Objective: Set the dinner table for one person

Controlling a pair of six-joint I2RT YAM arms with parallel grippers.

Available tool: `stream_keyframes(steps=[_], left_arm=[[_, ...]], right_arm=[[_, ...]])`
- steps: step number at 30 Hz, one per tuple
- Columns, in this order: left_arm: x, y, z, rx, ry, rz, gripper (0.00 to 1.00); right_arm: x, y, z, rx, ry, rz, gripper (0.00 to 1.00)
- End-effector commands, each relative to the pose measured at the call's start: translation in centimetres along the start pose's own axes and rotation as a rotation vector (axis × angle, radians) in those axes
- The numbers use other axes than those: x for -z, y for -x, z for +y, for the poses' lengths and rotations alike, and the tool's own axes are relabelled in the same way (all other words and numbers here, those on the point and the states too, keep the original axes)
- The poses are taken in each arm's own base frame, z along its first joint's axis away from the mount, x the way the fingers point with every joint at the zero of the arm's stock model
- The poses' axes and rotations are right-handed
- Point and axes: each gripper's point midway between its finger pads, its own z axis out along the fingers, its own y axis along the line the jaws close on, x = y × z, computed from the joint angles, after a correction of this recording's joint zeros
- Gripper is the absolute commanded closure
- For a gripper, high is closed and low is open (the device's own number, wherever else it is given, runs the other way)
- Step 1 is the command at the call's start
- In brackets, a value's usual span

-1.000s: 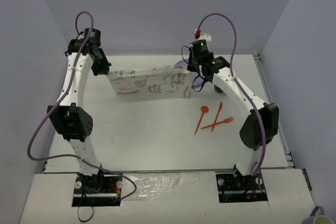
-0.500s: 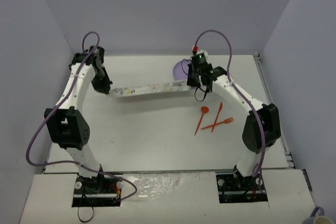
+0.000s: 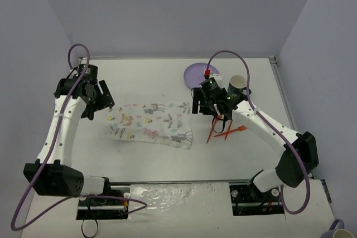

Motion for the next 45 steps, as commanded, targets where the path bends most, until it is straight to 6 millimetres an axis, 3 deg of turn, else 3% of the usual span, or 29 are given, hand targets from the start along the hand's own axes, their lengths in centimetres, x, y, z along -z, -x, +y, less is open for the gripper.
stream_keyframes(steps=[1, 4, 5, 7, 9, 11, 13, 14, 17, 19, 26, 30, 35, 41, 45], left_arm=[[2.2, 0.0, 1.6, 0.026, 0.031, -0.056, 0.26], [3.5, 0.0, 1.5, 0.055, -0.012, -0.099, 0.27], [3.7, -0.1, 1.4, 0.063, -0.023, -0.109, 0.27], [3.2, -0.4, 0.4, 0.087, -0.079, -0.11, 0.31], [1.9, -1.5, -1.9, 0.1, -0.194, -0.065, 0.45], [0.3, -2.8, -4.9, 0.112, -0.32, -0.023, 0.63], [-1.9, -4.7, -6.1, 0.12, -0.341, 0.032, 0.92], [-2.9, -5.4, -6.4, 0.115, -0.334, 0.052, 1.0], [-5.3, -6.4, -7.1, 0.076, -0.268, 0.078, 1.0], [-6.6, -6.0, -7.5, 0.063, -0.24, 0.066, 1.0], [-11.7, -5.8, -10.5, 0.029, -0.218, 0.101, 1.0], [-13.5, -6.6, -11.8, 0.013, -0.209, 0.133, 1.0], [-13.5, -7.2, -12.7, 0.003, -0.219, 0.135, 1.0], [-11.7, -5.9, -12.9, -0.008, -0.212, 0.122, 1.0], [-9.3, -4.6, -12.9, -0.005, -0.231, 0.08, 1.0]], right_arm=[[3.8, 3.0, -0.4, -0.051, -0.028, -0.12, 0.32], [4.0, 4.3, 1.2, -0.04, 0.025, -0.152, 0.37], [3.3, 4.2, 1.7, -0.032, 0.04, -0.144, 0.43], [0.9, 4.0, 3.8, -0.017, 0.116, -0.136, 0.65], [-2.1, 2.4, 5.8, 0.0, 0.187, -0.073, 0.91], [-5.1, 0.6, 7.7, 0.027, 0.225, -0.002, 1.0], [-7.0, -0.4, 9.4, 0.059, 0.238, 0.032, 1.0], [-7.7, -0.7, 9.9, 0.073, 0.233, 0.041, 1.0], [-9.9, -1.6, 10.5, 0.096, 0.207, 0.063, 1.0], [-11.2, -2.4, 10.5, 0.098, 0.196, 0.091, 1.0], [-13.6, -4.1, 9.5, 0.107, 0.139, 0.125, 1.0], [-15.0, -3.9, 8.7, 0.12, 0.086, 0.107, 1.0], [-17.7, -3.4, 8.2, 0.126, 0.053, 0.111, 1.0], [-19.8, -1.6, 8.2, 0.091, 0.053, 0.107, 1.0], [-20.6, 2.1, 8.7, 0.046, 0.092, 0.075, 1.0]])
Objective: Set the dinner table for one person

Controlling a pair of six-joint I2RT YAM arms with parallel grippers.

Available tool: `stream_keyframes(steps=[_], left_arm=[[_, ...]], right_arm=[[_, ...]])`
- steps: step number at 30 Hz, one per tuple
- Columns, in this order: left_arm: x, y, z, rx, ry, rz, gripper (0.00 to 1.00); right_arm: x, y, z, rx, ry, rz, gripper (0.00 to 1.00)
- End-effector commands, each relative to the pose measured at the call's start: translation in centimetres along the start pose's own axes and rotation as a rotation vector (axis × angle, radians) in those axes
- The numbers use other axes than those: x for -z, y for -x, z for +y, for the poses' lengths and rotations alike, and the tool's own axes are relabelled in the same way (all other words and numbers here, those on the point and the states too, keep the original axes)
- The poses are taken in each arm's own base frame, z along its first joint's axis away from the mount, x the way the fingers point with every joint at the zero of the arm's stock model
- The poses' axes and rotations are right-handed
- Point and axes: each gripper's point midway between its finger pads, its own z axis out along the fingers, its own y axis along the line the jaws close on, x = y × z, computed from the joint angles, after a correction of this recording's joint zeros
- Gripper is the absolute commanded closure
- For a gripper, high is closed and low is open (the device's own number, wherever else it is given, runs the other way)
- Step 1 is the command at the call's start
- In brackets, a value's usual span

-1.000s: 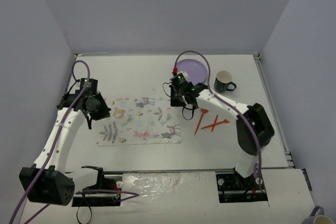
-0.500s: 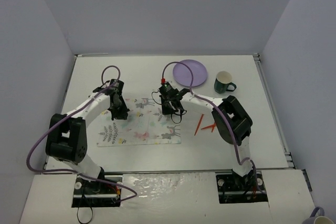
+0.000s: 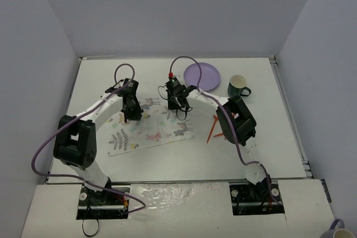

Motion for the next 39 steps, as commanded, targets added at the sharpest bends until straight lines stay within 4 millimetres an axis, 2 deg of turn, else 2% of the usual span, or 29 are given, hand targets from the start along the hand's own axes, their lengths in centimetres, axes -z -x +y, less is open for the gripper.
stream_keyframes(steps=[1, 3, 6, 9, 12, 13, 16, 17, 18, 19, 21, 23, 24, 26, 27, 28, 30, 32, 36, 39], left_arm=[[5.2, 2.8, -1.5, 0.009, -0.061, -0.129, 1.0], [7.3, 3.3, -1.5, 0.014, -0.085, -0.186, 1.0], [9.5, 4.0, -0.8, 0.021, -0.081, -0.264, 1.0], [12.6, 4.3, 0.0, 0.028, -0.102, -0.345, 1.0], [14.1, 3.7, 1.3, 0.036, -0.091, -0.383, 1.0], [14.7, 3.8, 1.4, 0.045, -0.1, -0.403, 1.0], [15.4, 3.3, 2.3, 0.066, -0.105, -0.435, 1.0], [16.2, 3.2, 2.7, 0.081, -0.12, -0.472, 1.0], [16.8, 3.2, 3.0, 0.094, -0.13, -0.501, 1.0], [16.8, 3.2, 3.2, 0.101, -0.131, -0.516, 1.0], [17.2, 3.1, 3.3, 0.102, -0.153, -0.543, 1.0], [17.2, 3.0, 3.4, 0.094, -0.166, -0.555, 0.93], [17.1, 2.8, 3.3, 0.082, -0.177, -0.556, 0.85], [17.0, 2.6, 3.2, 0.066, -0.188, -0.556, 0.69], [16.5, 2.3, 3.4, 0.06, -0.185, -0.548, 0.59], [16.0, 2.1, 3.5, 0.056, -0.178, -0.536, 0.55], [15.5, 2.1, 3.3, 0.05, -0.184, -0.53, 0.51], [14.7, 2.2, 2.7, 0.045, -0.202, -0.517, 0.5], [13.6, 2.2, 1.3, 0.022, -0.237, -0.481, 0.5], [13.0, 2.2, 1.0, 0.009, -0.237, -0.464, 0.5]], right_arm=[[-0.6, 4.1, -1.0, -0.036, 0.018, -0.032, 1.0], [-0.5, 5.9, -1.6, -0.058, 0.023, -0.056, 1.0], [-0.6, 7.5, -1.4, -0.06, 0.039, -0.082, 1.0], [-0.9, 9.9, -1.3, -0.048, 0.051, -0.128, 1.0], [-0.4, 12.2, 0.3, -0.032, 0.142, -0.15, 1.0], [-0.6, 11.9, 0.4, -0.031, 0.154, -0.136, 1.0], [1.1, 13.5, 2.3, -0.011, 0.231, -0.165, 1.0], [2.9, 14.3, 3.5, 0.009, 0.274, -0.186, 1.0], [4.7, 15.2, 4.4, 0.025, 0.304, -0.215, 0.97], [6.5, 16.2, 4.9, 0.036, 0.31, -0.254, 0.89], [9.6, 17.6, 4.8, 0.065, 0.271, -0.328, 0.76], [13.2, 19.1, 2.6, 0.043, 0.159, -0.419, 0.56], [14.9, 19.7, 0.0, 0.002, 0.059, -0.464, 0.5], [19.5, 21.1, -3.2, -0.06, -0.053, -0.563, 0.34], [21.1, 20.9, -7.4, -0.122, -0.194, -0.604, 0.26], [21.4, 20.1, -10.6, -0.163, -0.267, -0.591, 0.23], [23.5, 19.5, -14.8, -0.237, -0.348, -0.599, 0.21], [23.8, 18.5, -18.6, -0.302, -0.403, -0.554, 0.26], [23.4, 16.9, -23.5, -0.405, -0.491, -0.476, 0.37], [23.0, 15.5, -25.0, -0.451, -0.532, -0.45, 0.44]])
